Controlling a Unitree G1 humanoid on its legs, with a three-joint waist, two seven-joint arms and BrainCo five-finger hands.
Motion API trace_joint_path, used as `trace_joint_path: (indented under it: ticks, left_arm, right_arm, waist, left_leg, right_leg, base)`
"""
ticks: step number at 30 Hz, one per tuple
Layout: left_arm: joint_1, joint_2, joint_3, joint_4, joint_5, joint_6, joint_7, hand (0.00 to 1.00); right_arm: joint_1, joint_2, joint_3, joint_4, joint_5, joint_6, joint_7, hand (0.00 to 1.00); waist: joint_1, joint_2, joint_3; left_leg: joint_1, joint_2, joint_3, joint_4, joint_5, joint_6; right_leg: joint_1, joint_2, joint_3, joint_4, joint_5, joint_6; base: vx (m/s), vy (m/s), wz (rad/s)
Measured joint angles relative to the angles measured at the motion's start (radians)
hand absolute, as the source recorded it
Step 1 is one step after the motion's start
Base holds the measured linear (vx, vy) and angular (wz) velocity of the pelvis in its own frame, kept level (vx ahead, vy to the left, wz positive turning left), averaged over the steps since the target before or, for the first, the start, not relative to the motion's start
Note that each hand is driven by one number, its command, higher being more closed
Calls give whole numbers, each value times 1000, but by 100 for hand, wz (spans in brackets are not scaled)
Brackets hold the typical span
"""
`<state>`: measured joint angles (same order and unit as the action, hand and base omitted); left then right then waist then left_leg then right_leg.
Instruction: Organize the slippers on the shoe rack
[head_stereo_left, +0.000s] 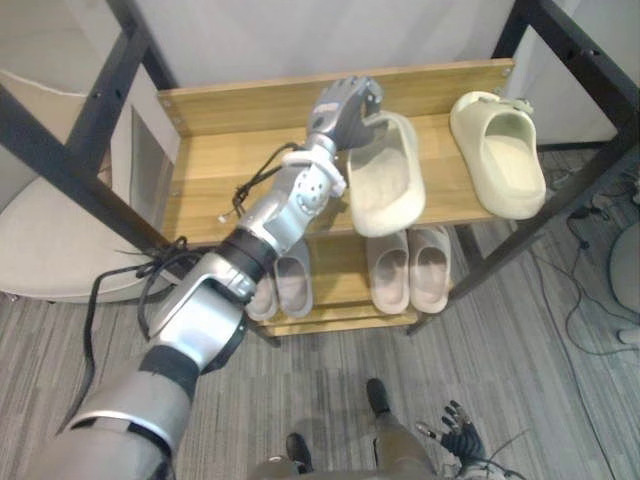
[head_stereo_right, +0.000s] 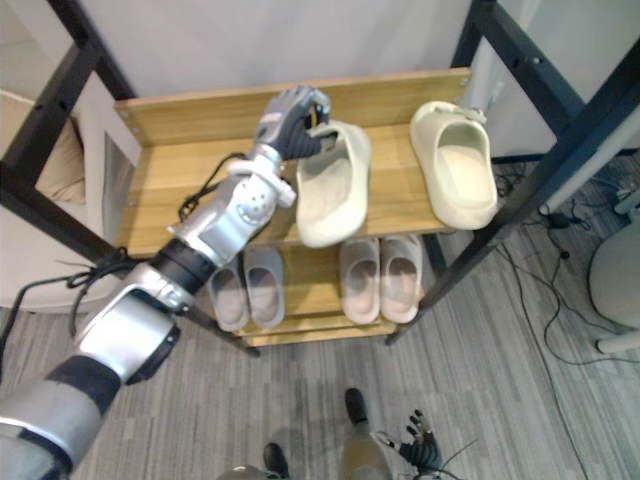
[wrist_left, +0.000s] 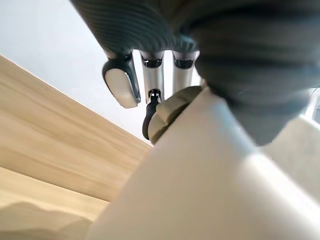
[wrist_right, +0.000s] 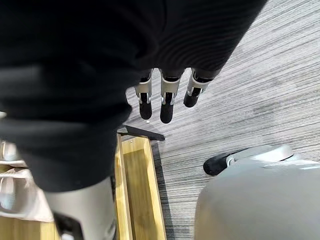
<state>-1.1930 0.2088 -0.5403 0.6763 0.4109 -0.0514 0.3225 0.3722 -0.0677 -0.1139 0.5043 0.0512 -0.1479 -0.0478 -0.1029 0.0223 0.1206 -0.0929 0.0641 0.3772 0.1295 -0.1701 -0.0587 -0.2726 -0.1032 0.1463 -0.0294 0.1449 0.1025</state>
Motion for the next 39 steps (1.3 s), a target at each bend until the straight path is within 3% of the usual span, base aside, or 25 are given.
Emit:
trace_joint_path:
  ticks: [16, 17, 30, 39]
  left_arm:
    - [-49, -36, 28, 0, -2, 21, 31, 100]
    - [-51, -37, 33, 0, -2, 21, 35, 0]
    - [-53, -47, 94, 2, -5, 50, 71, 0]
    - [-52, -77, 157, 5, -157, 50, 88, 0]
  right_arm:
    - [-3, 30, 9, -35, 14, 0, -19, 0]
    - [-3, 30, 9, -35, 14, 0, -21, 0]
    - [-4, 30, 23, -34, 14, 0, -33, 0]
    - [-6, 30, 41, -34, 14, 0, -35, 0]
  waist:
    - [4, -7, 5]
    - [4, -8, 5]
    - [2, -24, 15]
    - [2, -29, 13]
  left_leg:
    - [-30, 31, 91, 88, -70, -3]
    - [-30, 31, 92, 88, -70, -3]
    - [-33, 31, 91, 88, -70, -3]
    - [-31, 29, 85, 89, -70, -2]
  right_leg:
    - [-46, 31, 85, 10, 4, 6]
    - [-47, 31, 85, 10, 4, 6]
    - [-49, 30, 84, 9, 4, 6]
    - [-44, 28, 79, 9, 4, 7]
  base:
    - [-2, -4, -18]
    - [0, 0, 0]
    - [0, 0, 0]
    - [-1, -1, 0]
